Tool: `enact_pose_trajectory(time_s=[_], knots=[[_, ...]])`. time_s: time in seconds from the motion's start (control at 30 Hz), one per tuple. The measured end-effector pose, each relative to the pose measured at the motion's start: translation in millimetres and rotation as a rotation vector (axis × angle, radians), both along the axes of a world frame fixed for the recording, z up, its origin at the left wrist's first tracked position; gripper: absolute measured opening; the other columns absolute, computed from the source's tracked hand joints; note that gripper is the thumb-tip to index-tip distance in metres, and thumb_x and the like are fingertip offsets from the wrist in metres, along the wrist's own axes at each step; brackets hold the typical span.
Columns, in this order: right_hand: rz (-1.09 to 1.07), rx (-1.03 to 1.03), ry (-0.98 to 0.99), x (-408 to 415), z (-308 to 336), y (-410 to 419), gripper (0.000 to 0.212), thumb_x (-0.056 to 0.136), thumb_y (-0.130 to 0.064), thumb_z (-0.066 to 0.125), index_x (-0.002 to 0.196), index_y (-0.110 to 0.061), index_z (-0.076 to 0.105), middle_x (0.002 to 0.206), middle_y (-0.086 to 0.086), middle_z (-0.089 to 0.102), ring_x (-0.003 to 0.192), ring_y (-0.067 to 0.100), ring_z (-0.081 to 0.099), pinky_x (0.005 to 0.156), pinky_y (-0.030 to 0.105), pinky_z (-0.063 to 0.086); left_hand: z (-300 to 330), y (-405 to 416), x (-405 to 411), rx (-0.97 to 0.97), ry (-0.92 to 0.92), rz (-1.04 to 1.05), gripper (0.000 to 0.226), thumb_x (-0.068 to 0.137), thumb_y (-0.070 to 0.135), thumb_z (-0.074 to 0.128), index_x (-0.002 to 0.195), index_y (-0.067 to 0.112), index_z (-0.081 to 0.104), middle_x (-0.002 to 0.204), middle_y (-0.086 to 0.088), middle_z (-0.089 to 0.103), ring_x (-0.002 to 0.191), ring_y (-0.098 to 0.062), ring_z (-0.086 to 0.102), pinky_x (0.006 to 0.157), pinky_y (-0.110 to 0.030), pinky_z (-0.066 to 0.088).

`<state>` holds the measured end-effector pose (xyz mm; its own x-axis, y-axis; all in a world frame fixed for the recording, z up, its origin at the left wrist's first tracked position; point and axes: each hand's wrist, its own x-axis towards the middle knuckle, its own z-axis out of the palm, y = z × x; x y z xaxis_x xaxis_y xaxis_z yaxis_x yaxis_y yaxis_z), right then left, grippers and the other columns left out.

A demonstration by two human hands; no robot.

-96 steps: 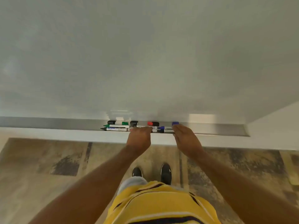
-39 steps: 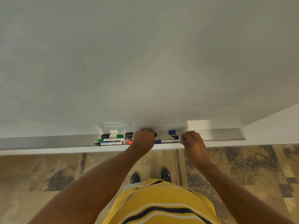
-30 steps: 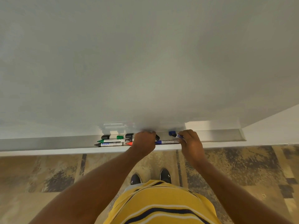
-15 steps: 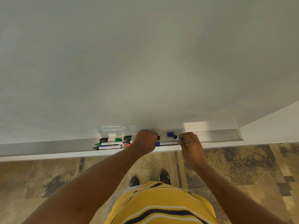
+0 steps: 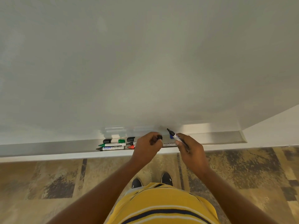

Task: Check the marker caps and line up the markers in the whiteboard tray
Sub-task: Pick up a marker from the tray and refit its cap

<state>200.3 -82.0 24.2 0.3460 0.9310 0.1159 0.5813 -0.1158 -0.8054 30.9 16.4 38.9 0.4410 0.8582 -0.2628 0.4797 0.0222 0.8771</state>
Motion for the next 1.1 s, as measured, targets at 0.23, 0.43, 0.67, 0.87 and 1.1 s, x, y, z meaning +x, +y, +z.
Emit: enact_pose_trajectory(time_s=[0.23,0.43,0.67,0.87,1.1], knots=[[0.039,0.121,-0.006,0.8,22.5,-7.5,0.032,0.092,-0.018,0.058,0.122,-0.028,0.063,0.092,-0.010,0.061,0.086,0.008,0.058,0.064,0.010,0.040,18.3,-8.7,-7.5,-0.353,-0.438,0.312,0.021,0.089,0.001,0.062,0.102,0.016,0.069,0.092,-0.003,0.077,0.088,-0.016,0.072,0.068,-0.019,0.055],[0.093,0.145,-0.178,7.4,31.7,-3.9,0.035,0.087,-0.007,0.064,0.118,-0.023,0.066,0.093,-0.006,0.061,0.086,0.002,0.053,0.074,0.012,0.041,21.2,-8.8,-13.3,-0.437,-0.497,0.393,0.016,0.089,0.002,0.063,0.100,0.012,0.070,0.093,-0.007,0.075,0.084,-0.015,0.072,0.070,-0.020,0.056],[0.122,0.124,-0.272,4.8,38.0,1.8,0.037,0.084,-0.004,0.067,0.116,-0.023,0.068,0.092,-0.003,0.062,0.083,0.005,0.050,0.072,0.013,0.038,29.1,-5.6,-14.6,-0.417,-0.496,0.390,0.017,0.090,0.001,0.062,0.101,0.010,0.070,0.096,-0.010,0.075,0.088,-0.021,0.072,0.077,-0.025,0.057],[0.166,0.090,-0.361,-2.8,47.3,6.9,0.037,0.080,-0.003,0.071,0.114,-0.017,0.069,0.095,0.004,0.067,0.084,0.019,0.056,0.077,0.020,0.036,32.4,-12.9,-14.5,-0.351,-0.432,0.342,0.016,0.088,0.005,0.065,0.101,0.013,0.071,0.093,-0.010,0.075,0.084,-0.021,0.072,0.077,-0.027,0.058],[0.142,0.046,-0.332,-5.8,49.8,9.2,0.028,0.081,0.001,0.070,0.107,-0.008,0.070,0.100,0.010,0.070,0.086,0.026,0.061,0.077,0.027,0.043,33.0,-10.8,-21.4,-0.140,-0.294,0.269,0.013,0.088,0.016,0.068,0.095,0.025,0.075,0.077,-0.005,0.077,0.072,-0.022,0.073,0.073,-0.029,0.061]])
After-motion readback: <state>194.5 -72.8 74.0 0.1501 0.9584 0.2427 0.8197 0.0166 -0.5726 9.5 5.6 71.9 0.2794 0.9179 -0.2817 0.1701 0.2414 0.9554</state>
